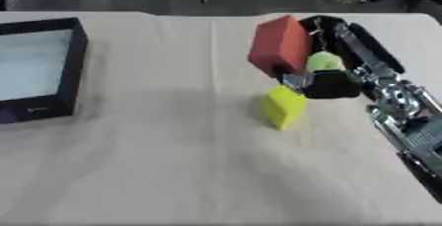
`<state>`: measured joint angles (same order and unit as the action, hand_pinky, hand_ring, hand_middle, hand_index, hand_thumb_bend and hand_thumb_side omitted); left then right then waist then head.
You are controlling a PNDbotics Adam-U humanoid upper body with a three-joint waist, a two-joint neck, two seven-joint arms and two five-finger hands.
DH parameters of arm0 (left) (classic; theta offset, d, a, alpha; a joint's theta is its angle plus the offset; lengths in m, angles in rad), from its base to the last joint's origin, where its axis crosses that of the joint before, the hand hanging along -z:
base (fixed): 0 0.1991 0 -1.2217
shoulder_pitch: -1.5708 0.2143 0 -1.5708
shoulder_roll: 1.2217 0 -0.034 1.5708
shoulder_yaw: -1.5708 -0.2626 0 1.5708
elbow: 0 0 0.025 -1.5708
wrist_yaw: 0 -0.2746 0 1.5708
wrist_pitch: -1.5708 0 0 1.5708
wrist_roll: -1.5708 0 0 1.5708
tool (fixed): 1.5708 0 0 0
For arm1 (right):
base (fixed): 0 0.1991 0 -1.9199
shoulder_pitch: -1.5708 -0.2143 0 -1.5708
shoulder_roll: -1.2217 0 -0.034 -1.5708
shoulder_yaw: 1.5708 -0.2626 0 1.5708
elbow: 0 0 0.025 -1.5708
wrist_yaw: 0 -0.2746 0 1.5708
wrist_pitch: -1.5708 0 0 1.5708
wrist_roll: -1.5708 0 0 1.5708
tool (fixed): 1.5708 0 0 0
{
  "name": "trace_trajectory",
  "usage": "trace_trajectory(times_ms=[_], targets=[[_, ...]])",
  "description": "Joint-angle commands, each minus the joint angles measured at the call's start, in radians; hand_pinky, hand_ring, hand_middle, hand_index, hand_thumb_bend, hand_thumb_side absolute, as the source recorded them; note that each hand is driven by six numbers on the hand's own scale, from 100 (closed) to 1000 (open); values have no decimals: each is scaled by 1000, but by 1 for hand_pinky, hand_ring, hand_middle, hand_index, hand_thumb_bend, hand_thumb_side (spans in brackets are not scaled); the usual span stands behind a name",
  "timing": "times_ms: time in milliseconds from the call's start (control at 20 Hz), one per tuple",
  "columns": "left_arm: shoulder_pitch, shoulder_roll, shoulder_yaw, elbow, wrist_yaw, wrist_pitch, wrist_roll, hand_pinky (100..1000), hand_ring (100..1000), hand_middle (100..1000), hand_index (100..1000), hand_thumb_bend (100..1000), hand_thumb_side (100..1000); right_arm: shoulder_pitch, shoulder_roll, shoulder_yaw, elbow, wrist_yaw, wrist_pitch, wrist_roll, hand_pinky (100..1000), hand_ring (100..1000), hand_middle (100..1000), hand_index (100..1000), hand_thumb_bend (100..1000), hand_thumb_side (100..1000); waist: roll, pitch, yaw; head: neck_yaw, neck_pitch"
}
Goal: Pick up the objects with one hand, pass them to the other hand, and then place them into the box on the other side of the table.
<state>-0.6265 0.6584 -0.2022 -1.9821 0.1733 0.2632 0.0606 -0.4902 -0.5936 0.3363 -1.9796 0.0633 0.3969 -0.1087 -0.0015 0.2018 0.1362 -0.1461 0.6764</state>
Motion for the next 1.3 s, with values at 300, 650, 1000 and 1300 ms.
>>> trace_trajectory(times_ms=[300, 650, 1000, 1300], targets=[[-150, 123, -123, -18, -96, 72, -260, 822, 895, 787, 765, 100, 482, -72, 16, 68, -20, 24, 85, -11, 697, 646, 500, 544, 127, 100, 21, -43, 6, -7, 11], [-263, 129, -237, -18, -200, 135, -431, 833, 900, 803, 800, 100, 424, -107, 34, 116, -20, 11, 166, -40, 698, 647, 500, 543, 119, 100, 31, -49, 20, -16, 23], [-316, 106, -317, -18, -283, 210, -499, 850, 913, 820, 826, 216, 334, -130, 63, 160, -20, -17, 197, -50, 694, 647, 495, 539, 103, 100, 33, -51, 27, -13, 34], [-346, 89, -371, -18, -353, 252, -547, 857, 920, 832, 844, 295, 328, -143, 74, 198, -20, -52, 188, -64, 695, 649, 494, 537, 100, 100, 30, -54, 25, -4, 39]])
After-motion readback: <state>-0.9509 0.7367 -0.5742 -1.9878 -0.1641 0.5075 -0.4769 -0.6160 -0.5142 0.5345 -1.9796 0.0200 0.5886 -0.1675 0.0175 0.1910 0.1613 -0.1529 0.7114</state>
